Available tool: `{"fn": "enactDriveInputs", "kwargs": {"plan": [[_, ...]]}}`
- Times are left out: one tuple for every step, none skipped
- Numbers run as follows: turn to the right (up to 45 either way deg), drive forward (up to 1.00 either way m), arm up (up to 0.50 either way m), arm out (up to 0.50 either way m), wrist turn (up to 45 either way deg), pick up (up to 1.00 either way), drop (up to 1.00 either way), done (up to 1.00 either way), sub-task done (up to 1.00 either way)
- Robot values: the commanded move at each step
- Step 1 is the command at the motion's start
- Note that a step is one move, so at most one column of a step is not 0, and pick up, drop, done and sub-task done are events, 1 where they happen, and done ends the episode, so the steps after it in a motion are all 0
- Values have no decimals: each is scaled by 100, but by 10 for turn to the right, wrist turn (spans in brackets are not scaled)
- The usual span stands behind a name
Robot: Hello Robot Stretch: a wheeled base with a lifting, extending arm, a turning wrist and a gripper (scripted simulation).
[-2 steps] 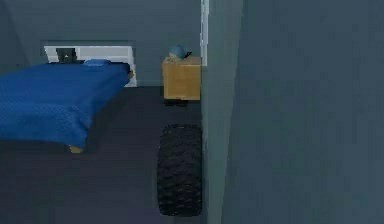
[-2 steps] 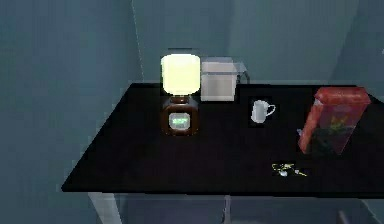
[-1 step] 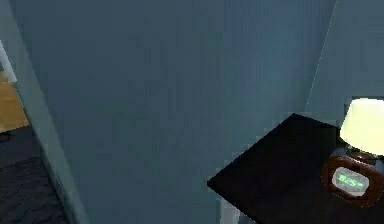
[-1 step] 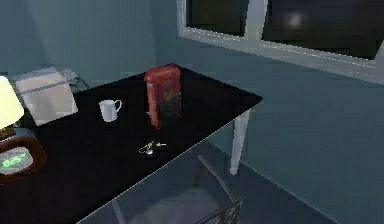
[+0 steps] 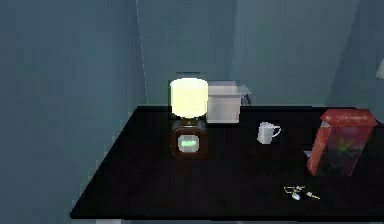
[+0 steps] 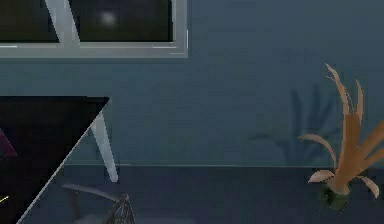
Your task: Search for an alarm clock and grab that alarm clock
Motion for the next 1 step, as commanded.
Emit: {"fn": "enactDriveInputs", "kwargs": {"plan": [[450, 0, 0, 0, 0, 0, 0, 0, 0]]}}
